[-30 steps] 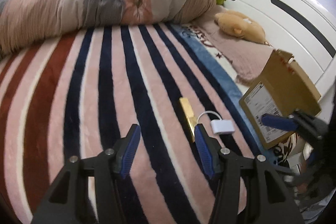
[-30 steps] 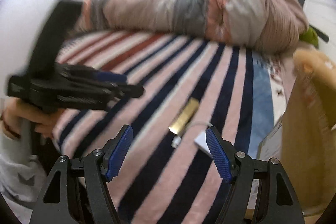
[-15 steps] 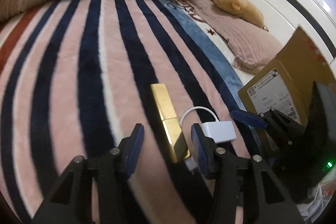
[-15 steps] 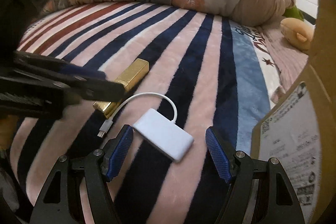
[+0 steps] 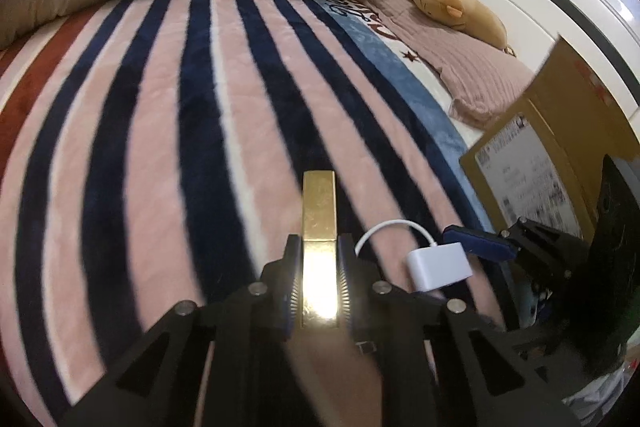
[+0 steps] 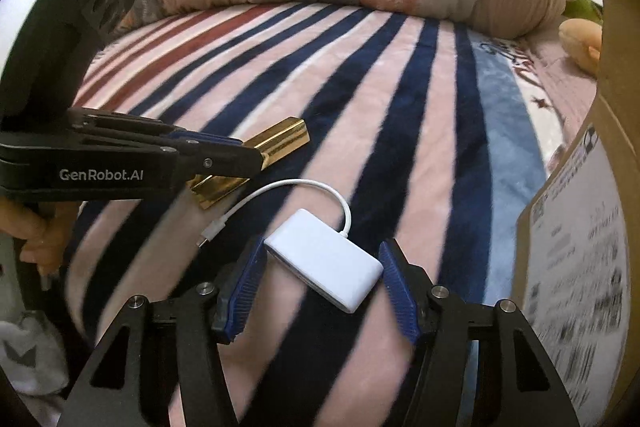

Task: Organize rigid objects
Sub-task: 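Grasp the gold USB stick with the left gripper while the right gripper grasps the white USB adapter, then carry USB stick and adapter into the cardboard box while both grippers open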

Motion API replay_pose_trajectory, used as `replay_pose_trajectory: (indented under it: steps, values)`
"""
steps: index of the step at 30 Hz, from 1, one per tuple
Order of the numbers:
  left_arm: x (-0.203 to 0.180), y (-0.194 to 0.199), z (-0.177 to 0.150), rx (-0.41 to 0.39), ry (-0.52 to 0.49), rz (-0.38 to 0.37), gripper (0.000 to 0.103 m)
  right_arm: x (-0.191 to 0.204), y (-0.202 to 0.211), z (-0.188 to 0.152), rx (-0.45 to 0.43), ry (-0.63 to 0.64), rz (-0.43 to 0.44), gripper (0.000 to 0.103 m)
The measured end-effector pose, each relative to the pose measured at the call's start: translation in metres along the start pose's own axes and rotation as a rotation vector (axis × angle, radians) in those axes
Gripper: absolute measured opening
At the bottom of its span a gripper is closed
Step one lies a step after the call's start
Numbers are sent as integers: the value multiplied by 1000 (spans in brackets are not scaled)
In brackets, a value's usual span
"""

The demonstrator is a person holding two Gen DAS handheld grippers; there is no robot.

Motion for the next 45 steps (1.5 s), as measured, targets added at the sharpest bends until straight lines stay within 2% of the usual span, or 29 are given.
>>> replay_pose_trajectory:
  steps: [4, 8, 13, 18, 19, 20, 25, 30, 36, 41, 45]
  values:
    - [5, 20, -20, -1, -2, 36, 15, 12, 7, -13, -2, 2, 28, 55]
    - [12, 26, -30, -6, 9, 77, 16, 15, 7, -21, -12, -5, 8, 56]
    - [14, 18, -33, -11, 44, 90, 18, 16, 3, -21, -27, -43, -11, 68]
    - [13, 13, -33, -51, 78, 109, 18, 20, 2, -24, -54, -87, -76, 67]
    - [12, 12, -34, -57, 72, 117, 17, 21, 3, -24, -63, -97, -87, 65]
    - [11, 12, -34, -58, 66, 120, 17, 22, 3, -25, -69, -95, -95, 56]
    - [14, 20, -32, -64, 68, 114, 15, 26, 11, -19, -92, -66, -99, 56]
    - [13, 49, -34, -102, 63, 116, 15, 40, 36, -4, -169, 7, -78, 56]
    - [-1, 107, -31, -205, 37, 121, 15, 61, 83, 18, -285, 80, -72, 56]
    - [-30, 153, -18, -299, -27, 137, 15, 59, 125, 34, -380, 96, -113, 56]
    - [-59, 175, -5, -352, -74, 109, 15, 36, 160, 40, -448, 76, -165, 56]
Point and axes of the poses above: each gripper's, at about its wrist camera, not at the fingertips, and y roughly against the way its jaws point, x to its left, z to its top, the point moved 1 cm from there along -y, roughly the way its jaws point, and after that the axes turned 2 degrees about -x, right-handed, at the moved point
